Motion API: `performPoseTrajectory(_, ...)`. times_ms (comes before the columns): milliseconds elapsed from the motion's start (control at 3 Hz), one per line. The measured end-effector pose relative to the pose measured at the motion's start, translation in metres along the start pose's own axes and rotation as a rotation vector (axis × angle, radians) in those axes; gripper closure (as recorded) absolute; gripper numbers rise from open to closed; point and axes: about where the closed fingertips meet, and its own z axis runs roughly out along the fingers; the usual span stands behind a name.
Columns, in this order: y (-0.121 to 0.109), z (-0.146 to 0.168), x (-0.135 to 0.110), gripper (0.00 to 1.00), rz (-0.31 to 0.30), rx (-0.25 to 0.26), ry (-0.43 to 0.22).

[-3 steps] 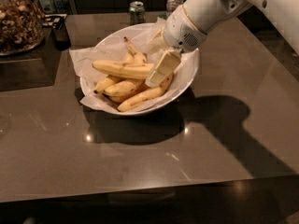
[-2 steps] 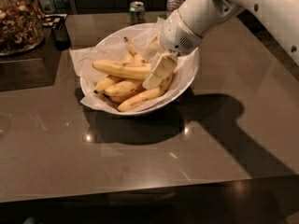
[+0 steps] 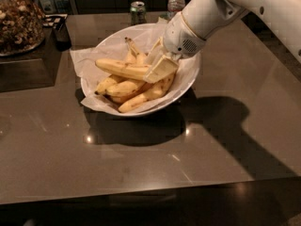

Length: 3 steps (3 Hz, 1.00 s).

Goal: Pick banana from white bowl

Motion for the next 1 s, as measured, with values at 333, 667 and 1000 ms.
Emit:
performPoseTrajectory(333, 0.005, -0.007, 0.005, 0.98, 0.02, 0.026, 0.004)
performPoseTrajectory(667, 0.009, -0.029, -0.002, 1.0, -0.002, 0.068, -0.015)
performPoseTrajectory(1000, 0.017, -0.069, -0.029, 1.0, -0.103, 0.13, -0.021)
